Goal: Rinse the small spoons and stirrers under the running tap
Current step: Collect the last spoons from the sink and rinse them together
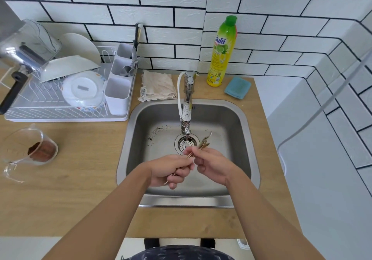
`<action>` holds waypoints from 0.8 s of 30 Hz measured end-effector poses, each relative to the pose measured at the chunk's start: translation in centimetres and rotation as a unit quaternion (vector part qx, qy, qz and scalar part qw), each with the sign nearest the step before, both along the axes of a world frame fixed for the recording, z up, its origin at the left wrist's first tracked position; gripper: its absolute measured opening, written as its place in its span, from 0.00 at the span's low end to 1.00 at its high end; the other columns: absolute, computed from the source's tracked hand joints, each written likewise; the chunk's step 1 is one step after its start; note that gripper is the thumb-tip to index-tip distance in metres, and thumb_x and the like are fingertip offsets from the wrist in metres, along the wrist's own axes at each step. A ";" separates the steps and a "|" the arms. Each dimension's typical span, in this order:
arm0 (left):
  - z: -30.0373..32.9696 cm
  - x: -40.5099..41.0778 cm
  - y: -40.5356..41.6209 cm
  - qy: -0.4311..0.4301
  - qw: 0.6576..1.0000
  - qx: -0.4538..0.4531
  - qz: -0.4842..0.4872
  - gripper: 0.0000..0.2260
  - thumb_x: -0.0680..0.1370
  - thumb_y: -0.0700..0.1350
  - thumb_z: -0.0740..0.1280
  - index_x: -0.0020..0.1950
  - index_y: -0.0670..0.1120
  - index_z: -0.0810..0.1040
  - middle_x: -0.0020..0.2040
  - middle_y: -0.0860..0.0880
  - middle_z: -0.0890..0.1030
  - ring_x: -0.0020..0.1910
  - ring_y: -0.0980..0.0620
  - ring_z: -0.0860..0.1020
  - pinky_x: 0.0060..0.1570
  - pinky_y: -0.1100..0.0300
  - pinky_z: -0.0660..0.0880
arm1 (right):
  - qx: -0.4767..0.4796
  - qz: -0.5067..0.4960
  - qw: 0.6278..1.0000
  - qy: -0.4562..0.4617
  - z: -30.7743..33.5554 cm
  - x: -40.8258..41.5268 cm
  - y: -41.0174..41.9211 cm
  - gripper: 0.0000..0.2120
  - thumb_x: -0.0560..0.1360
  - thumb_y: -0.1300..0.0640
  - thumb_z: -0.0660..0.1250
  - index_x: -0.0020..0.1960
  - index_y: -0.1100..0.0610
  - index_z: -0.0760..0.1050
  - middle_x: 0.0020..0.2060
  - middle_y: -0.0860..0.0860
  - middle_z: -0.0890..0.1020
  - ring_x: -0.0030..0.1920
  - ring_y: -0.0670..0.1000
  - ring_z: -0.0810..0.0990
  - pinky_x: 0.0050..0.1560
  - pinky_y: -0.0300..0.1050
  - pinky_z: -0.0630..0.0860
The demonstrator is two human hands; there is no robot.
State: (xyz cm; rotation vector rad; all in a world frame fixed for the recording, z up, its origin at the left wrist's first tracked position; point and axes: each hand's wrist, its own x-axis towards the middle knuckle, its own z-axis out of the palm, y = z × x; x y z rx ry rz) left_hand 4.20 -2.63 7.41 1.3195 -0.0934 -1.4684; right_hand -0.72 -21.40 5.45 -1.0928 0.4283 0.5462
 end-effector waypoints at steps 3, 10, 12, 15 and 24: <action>0.4 -0.1 -0.8 0.036 0.999 -0.015 0.014 0.15 0.79 0.59 0.65 0.50 0.47 0.75 0.31 0.53 0.64 0.23 0.57 0.59 0.21 0.66 0.61 | 0.019 -0.053 0.998 -0.039 0.4 -0.1 0.0 0.18 0.78 0.52 0.68 0.59 0.67 0.79 0.29 0.46 0.76 0.34 0.47 0.69 0.36 0.38 0.66; -1.4 -1.1 -0.4 0.059 0.936 0.059 0.341 0.42 0.75 0.74 0.51 0.65 0.37 0.73 0.56 0.39 0.82 0.50 0.43 0.82 0.56 0.46 0.77 | -0.050 -0.218 0.972 -0.073 1.3 -0.7 -0.6 0.13 0.84 0.58 0.64 0.51 0.65 0.83 0.37 0.50 0.85 0.32 0.42 0.75 0.35 0.34 0.73; -2.0 -1.7 -1.1 0.057 0.874 0.055 0.478 0.43 0.75 0.74 0.49 0.70 0.38 0.69 0.59 0.40 0.80 0.58 0.42 0.80 0.63 0.44 0.72 | -0.075 -0.261 0.958 -0.089 1.3 -1.2 0.3 0.13 0.84 0.57 0.65 0.48 0.61 0.85 0.40 0.52 0.86 0.33 0.42 0.77 0.37 0.35 0.75; -1.3 -2.3 -2.8 0.079 0.824 -0.002 0.561 0.44 0.74 0.74 0.50 0.69 0.38 0.70 0.58 0.40 0.81 0.60 0.43 0.78 0.68 0.44 0.68 | -0.105 -0.241 0.959 -0.101 1.1 -1.9 3.0 0.12 0.84 0.57 0.64 0.47 0.61 0.84 0.42 0.55 0.88 0.33 0.43 0.81 0.38 0.38 0.79; 1.3 -1.9 -3.9 -0.043 0.821 0.028 0.568 0.35 0.78 0.68 0.50 0.71 0.43 0.70 0.60 0.47 0.81 0.62 0.51 0.77 0.73 0.46 0.60 | -0.060 -0.280 0.954 -0.083 2.5 -2.4 4.4 0.13 0.85 0.58 0.62 0.51 0.65 0.80 0.46 0.59 0.87 0.34 0.47 0.84 0.38 0.41 0.82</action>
